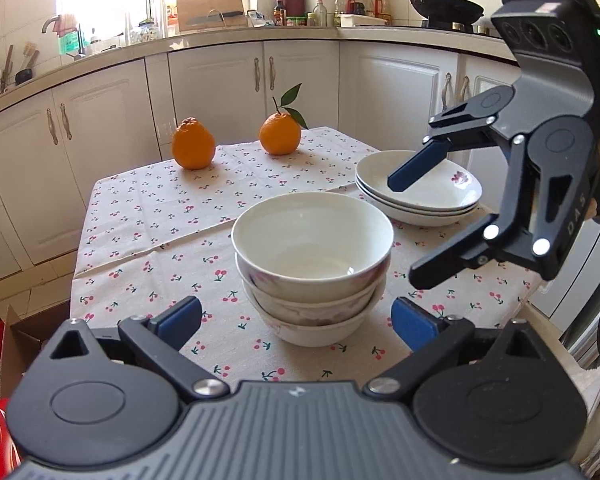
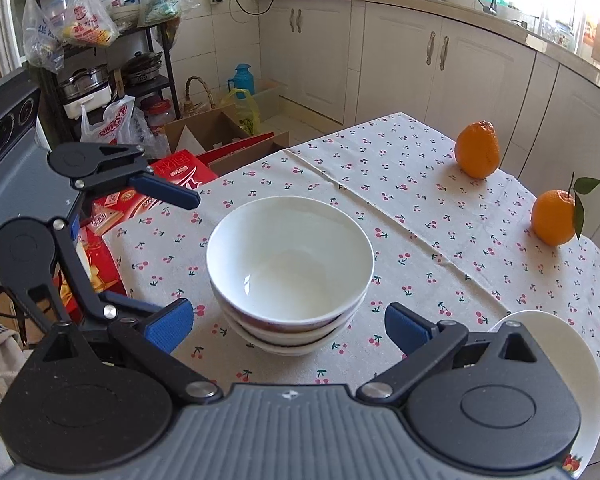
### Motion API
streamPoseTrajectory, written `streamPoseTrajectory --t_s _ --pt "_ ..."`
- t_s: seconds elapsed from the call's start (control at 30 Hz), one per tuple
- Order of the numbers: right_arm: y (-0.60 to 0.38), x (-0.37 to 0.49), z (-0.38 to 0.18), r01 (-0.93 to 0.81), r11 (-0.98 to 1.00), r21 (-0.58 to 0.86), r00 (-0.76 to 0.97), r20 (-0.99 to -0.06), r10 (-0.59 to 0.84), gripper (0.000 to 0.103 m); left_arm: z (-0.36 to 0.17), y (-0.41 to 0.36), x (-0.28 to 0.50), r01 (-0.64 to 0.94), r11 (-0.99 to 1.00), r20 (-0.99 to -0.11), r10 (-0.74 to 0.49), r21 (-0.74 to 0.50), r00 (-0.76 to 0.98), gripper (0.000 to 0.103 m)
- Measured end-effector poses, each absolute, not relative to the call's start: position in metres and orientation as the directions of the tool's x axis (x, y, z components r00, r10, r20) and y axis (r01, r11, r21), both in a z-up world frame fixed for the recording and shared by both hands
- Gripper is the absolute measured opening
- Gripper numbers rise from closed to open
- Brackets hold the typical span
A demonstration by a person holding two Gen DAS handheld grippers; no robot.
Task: Organize plates and bowls
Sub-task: 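Grasp the three-bowl stack from opposite sides with the left tool while the right tool grips it too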
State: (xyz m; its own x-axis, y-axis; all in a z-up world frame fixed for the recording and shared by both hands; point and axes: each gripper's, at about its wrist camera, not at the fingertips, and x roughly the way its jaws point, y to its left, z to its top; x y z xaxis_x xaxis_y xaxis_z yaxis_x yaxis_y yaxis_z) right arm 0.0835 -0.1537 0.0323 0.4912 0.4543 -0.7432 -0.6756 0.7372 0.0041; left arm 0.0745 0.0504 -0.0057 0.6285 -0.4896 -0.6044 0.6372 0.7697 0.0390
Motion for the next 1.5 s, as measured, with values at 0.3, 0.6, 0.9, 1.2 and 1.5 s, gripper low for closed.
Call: streamPoseTrajectory --t_s 0.3,0.6,0.9,1.2,1.5 --pt "-0.152 0.068 0.005 -0.695 0.713 -0.090 0.500 -0.774 0.389 0.103 -0.026 0.050 0.083 0.661 0.747 -0.650 -0.466 0.074 0.600 0.101" --pt "-0.150 0.080 -0.016 -0.705 0.704 -0.089 0.474 -0.797 0.374 0.103 -0.039 0.044 0.100 0.734 0.676 -0.688 -0.504 0.062 0.522 0.100" --pt "-0.142 0.104 -0.028 -0.754 0.654 -0.062 0.421 -0.811 0.407 0.103 -0.046 0.038 0.127 0.807 0.586 -0.712 -0.538 0.069 0.452 0.100" --pt "-0.142 0.123 -0.027 -0.812 0.582 -0.035 0.375 -0.797 0.474 0.103 -0.050 0.037 0.147 0.880 0.473 -0.731 -0.585 0.044 0.351 0.098" --pt "-0.141 0.127 -0.025 -0.861 0.508 -0.017 0.314 -0.803 0.506 0.092 -0.053 0.039 0.158 0.921 0.390 -0.728 -0.633 -0.007 0.262 0.089"
